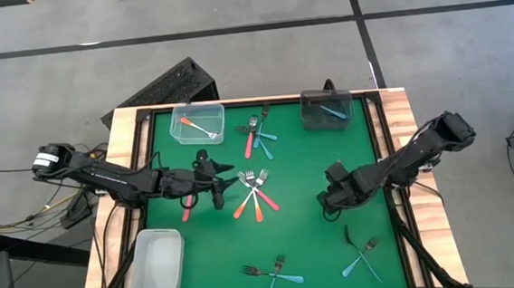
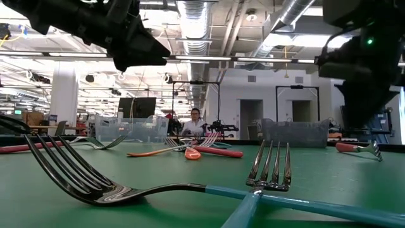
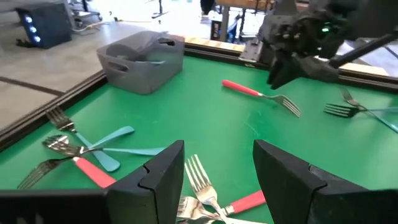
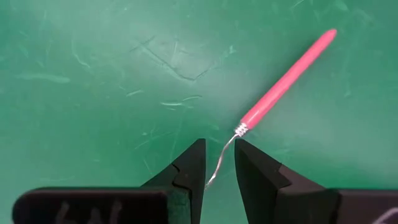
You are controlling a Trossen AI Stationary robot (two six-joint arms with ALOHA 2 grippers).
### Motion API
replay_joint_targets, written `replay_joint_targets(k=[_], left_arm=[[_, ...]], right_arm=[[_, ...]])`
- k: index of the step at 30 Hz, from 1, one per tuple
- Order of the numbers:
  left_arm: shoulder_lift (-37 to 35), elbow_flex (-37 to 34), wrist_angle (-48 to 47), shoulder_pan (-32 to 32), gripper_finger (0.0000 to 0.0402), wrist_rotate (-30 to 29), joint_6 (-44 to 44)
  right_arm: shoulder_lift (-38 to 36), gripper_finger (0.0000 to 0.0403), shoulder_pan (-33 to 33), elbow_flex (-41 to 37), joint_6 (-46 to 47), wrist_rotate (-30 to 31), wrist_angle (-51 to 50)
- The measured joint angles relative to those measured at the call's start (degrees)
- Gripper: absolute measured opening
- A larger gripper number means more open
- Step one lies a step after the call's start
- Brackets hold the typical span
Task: Sort silverware by color (type)
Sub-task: Put the pink fork into the white bin
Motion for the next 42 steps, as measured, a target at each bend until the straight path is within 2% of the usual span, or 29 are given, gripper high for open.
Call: replay_joint_targets(k=[4, 9, 13, 17, 23, 29, 31, 34, 38, 42], left_arm=[[0.00, 0.00, 0.02, 0.32, 0.0178, -0.88, 1.96], [0.00, 0.00, 0.00, 1.09, 0.0178, -0.87, 0.68], [0.00, 0.00, -0.01, 1.07, 0.0178, -0.85, 0.10], [0.00, 0.00, -0.50, 1.07, 0.0178, -0.78, -1.40], [0.00, 0.00, -0.08, 1.07, 0.0178, -0.12, -1.49], [0.03, 0.00, 1.42, 1.07, 0.0178, -0.46, -2.56], [0.94, 0.02, 3.05, 1.07, 0.0178, -0.51, -3.38], [4.07, 0.02, 7.13, 0.99, 0.0178, -0.15, -4.44], [10.50, 0.03, 15.37, 0.90, 0.0178, 4.17, -3.45], [16.04, 0.02, 29.59, 0.87, 0.0178, 9.17, 0.76]], right_arm=[[0.00, 0.0124, -1.18, -1.64, -1.48, -0.34, 1.12], [0.00, 0.0161, -3.01, -3.96, -2.05, -0.95, 2.31], [-0.02, 0.0183, -3.11, -6.91, -2.93, -2.58, 9.44], [0.02, 0.0184, -3.13, -9.64, -4.71, -5.50, 15.60], [-0.11, 0.0138, -3.26, -10.36, -6.89, -6.24, 14.66], [-0.09, 0.0036, -3.81, -10.52, -15.72, -5.74, 18.75], [0.07, 0.0016, -3.60, -10.09, -20.54, -2.94, 24.66], [-0.06, 0.0022, -2.92, -9.60, -29.62, 4.67, 37.66], [0.03, 0.0021, -2.34, -9.73, -46.32, 12.60, 56.70], [0.00, 0.0014, -2.35, -9.69, -60.79, 15.12, 73.82]])
